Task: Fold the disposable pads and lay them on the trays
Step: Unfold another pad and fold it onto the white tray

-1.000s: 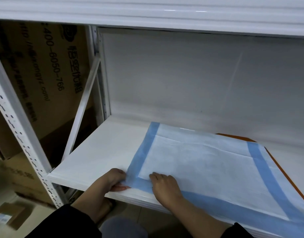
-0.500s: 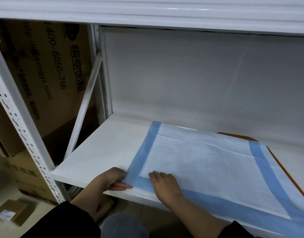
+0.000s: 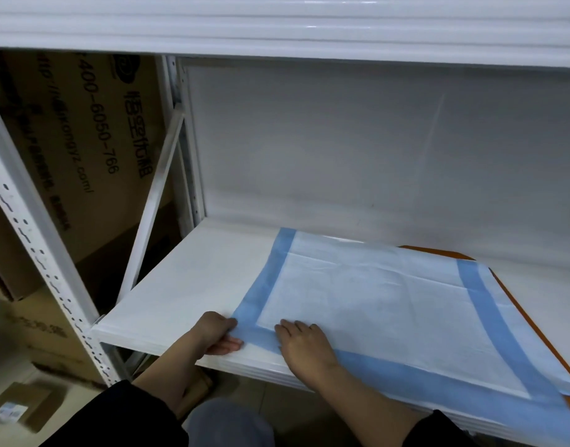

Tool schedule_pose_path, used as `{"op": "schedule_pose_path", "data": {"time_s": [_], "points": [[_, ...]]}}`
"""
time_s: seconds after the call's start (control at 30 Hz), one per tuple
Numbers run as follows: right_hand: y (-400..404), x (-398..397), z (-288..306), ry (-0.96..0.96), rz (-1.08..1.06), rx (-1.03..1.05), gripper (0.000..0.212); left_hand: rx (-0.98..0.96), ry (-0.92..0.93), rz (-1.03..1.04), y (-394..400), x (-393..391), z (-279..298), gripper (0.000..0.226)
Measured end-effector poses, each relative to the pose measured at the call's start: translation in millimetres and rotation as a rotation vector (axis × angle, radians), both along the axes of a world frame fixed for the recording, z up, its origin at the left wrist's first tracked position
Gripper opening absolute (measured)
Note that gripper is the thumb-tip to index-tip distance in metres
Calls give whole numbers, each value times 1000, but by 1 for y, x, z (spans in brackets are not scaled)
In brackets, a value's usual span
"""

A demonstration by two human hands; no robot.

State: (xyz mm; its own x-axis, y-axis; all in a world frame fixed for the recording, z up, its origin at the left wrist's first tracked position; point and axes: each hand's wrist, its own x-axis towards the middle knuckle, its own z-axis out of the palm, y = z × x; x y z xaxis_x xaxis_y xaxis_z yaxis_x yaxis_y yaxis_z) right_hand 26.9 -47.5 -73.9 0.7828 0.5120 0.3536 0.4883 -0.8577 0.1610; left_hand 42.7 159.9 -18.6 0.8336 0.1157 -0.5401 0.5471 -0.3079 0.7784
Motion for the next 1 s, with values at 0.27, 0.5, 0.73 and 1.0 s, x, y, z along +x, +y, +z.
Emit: {"op": "schedule_pose_path", "data": {"time_s": [0.27,0.5,0.73,1.0], "points": [[-62,-23,3,-31,3,-19,23,781,-618,-212,-58,-6,9,43],[-124,-44,11,-6,-149,-34,23,607,-666,-713,-154,-27,17,44],[-186,-74,24,-19,-254,-71,31,579,-518,-997,-229,-51,18,66],[-244,-86,55,-205,-384,190,14,631,-686,-1091,-293,-63,21,60]]}}
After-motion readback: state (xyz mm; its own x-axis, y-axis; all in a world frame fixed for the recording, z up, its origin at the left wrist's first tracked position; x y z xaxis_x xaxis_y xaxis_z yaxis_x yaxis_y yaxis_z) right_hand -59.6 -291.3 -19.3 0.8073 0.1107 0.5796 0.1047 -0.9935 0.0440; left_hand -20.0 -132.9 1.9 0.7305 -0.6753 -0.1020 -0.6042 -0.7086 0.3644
